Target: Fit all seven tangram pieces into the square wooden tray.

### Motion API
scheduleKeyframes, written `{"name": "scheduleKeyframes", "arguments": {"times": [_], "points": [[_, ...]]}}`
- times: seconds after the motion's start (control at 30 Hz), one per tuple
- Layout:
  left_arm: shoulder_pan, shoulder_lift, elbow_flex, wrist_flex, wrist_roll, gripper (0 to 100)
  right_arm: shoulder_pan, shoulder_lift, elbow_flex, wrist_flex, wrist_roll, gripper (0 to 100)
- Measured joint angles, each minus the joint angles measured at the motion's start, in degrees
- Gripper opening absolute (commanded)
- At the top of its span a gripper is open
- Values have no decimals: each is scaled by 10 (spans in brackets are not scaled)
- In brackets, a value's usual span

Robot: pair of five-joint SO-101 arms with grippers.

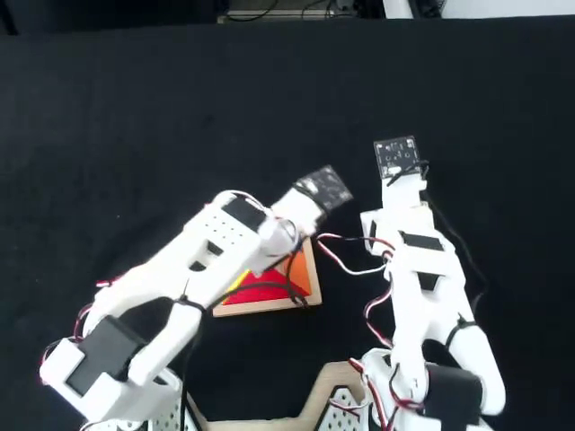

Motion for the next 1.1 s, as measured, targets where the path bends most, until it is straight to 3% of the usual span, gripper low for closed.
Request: {"name": "scheduleKeyframes", "arguments": {"times": [0.53,0.6,0.67,0.77,0.9,1.1], "points": [[-21,20,-29,-35,-26,30,0,16,0,0,0,11],[-21,20,-50,-2,-75,30,0,16,0,0,0,11],[-21,20,-84,70,-167,46,0,16,0,0,0,11],[-19,20,-158,180,-286,187,0,16,0,0,0,11],[-32,58,-237,229,-333,318,0,16,0,0,0,11],[4,136,-255,235,-375,285,0,16,0,0,0,11]]}}
